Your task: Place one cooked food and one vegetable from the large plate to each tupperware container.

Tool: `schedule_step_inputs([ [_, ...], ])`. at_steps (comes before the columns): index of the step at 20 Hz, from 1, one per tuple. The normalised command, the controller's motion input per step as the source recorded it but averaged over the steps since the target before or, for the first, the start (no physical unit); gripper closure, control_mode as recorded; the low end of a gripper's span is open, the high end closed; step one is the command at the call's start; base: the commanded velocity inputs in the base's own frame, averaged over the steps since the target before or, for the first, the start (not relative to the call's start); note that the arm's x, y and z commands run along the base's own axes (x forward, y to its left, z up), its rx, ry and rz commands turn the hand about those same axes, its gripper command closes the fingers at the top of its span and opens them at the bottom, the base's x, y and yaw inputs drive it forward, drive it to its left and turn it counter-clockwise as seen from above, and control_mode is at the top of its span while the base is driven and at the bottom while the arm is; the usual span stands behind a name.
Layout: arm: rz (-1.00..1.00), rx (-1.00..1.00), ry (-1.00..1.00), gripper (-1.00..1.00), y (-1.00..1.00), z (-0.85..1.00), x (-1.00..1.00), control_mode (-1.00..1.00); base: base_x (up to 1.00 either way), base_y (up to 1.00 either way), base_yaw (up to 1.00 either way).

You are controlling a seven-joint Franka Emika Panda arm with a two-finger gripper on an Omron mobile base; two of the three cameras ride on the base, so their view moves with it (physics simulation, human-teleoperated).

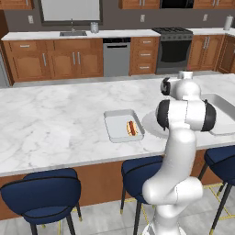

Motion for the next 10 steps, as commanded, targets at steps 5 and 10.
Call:
schedule_step_inputs([
  [5, 0.04, 0.00, 0.06, -1.00, -0.13, -0.69, 0.07, -1.00, 0.00, 0.00, 0.00],
  [10, 0.07, 0.01, 0.00, -1.00, -0.14, -0.27, 0.10, -1.00, 0.00, 0.00, 0.00],
])
